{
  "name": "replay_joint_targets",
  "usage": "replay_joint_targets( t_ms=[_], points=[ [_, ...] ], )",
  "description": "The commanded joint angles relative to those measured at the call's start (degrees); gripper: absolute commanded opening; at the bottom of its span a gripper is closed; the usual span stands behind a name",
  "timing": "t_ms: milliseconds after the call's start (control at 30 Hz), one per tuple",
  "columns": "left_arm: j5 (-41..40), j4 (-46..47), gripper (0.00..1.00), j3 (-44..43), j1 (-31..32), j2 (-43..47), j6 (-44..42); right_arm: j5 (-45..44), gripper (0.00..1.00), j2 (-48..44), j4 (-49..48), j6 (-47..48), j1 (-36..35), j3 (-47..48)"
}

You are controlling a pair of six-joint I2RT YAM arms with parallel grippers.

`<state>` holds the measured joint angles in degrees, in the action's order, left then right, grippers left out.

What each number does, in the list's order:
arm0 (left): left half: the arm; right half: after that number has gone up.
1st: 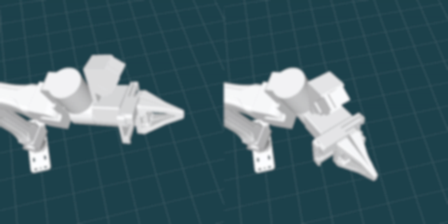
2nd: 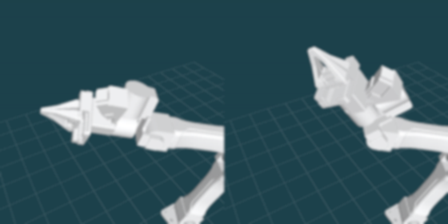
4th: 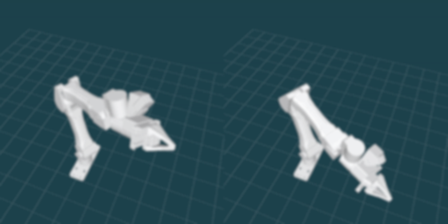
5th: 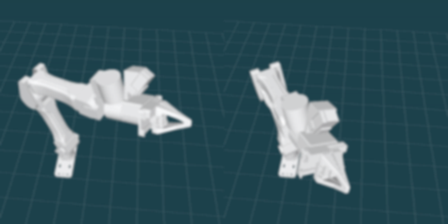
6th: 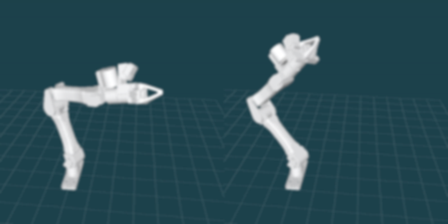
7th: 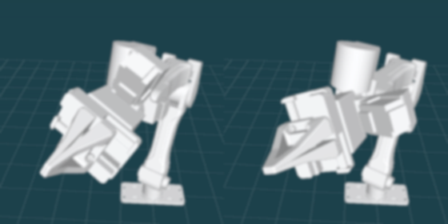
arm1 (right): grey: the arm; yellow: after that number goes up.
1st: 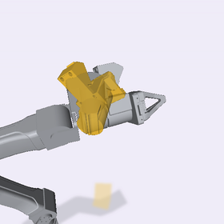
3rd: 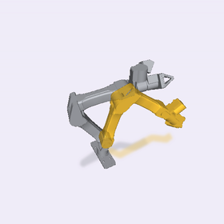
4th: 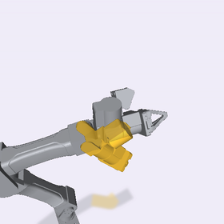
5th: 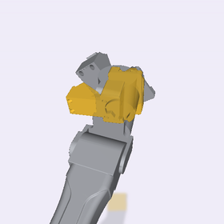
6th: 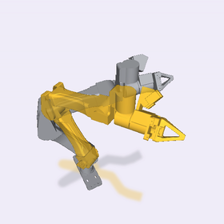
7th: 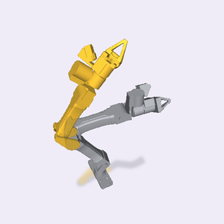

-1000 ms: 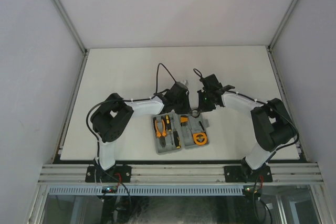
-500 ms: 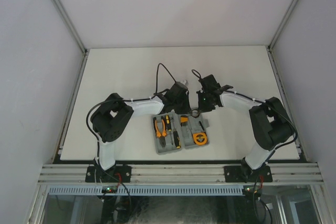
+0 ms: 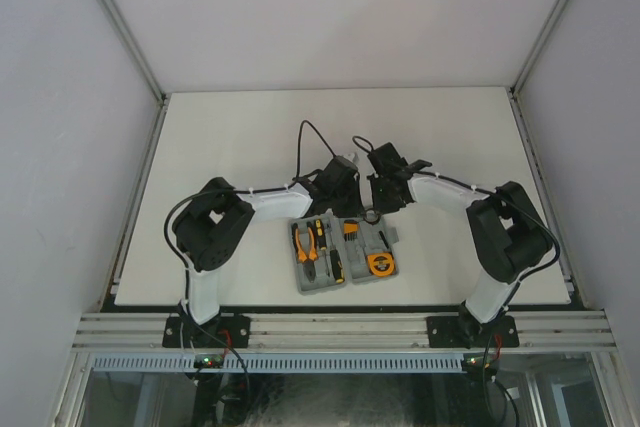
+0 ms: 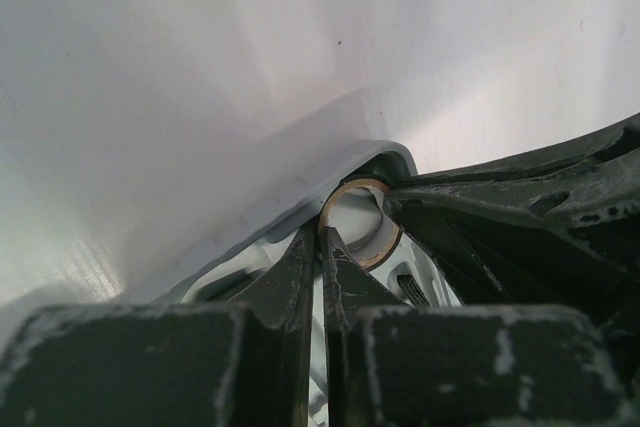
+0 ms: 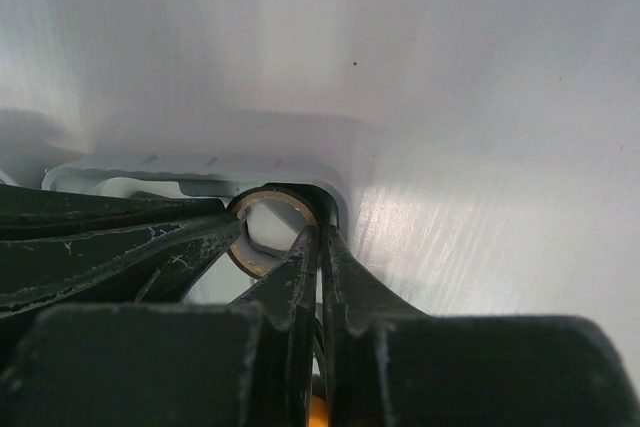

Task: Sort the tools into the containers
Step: Adjust the engineering item in the storage box.

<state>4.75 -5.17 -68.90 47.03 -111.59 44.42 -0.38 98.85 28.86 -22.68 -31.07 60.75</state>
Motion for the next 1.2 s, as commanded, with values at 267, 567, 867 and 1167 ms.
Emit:
replay_joint_targets(
  t_ms=[267, 567, 867, 1167],
  points=[
    [0.2, 1.0, 0.07, -1.2, 0.2, 0.1, -0.1, -1.8, 0.00, 5.6, 2.0, -4.5, -6.0, -8.7],
    [0.2, 1.2, 0.07, -1.0, 0.2, 0.4, 0.0, -1.8, 0.00, 6.5, -1.3, -10.0, -10.0, -13.8],
    [0.2, 1.4, 0.07, -0.7, 0.2, 0.4, -0.1, -1.5, 0.00, 5.1, -2.2, -11.3, -11.3, -15.6],
    [0.1, 1.4, 0.07, -0.6, 0.1, 0.1, -0.1, 5.3, 0.00, -8.4, -2.2, -7.9, -3.4, -7.7]
  ],
)
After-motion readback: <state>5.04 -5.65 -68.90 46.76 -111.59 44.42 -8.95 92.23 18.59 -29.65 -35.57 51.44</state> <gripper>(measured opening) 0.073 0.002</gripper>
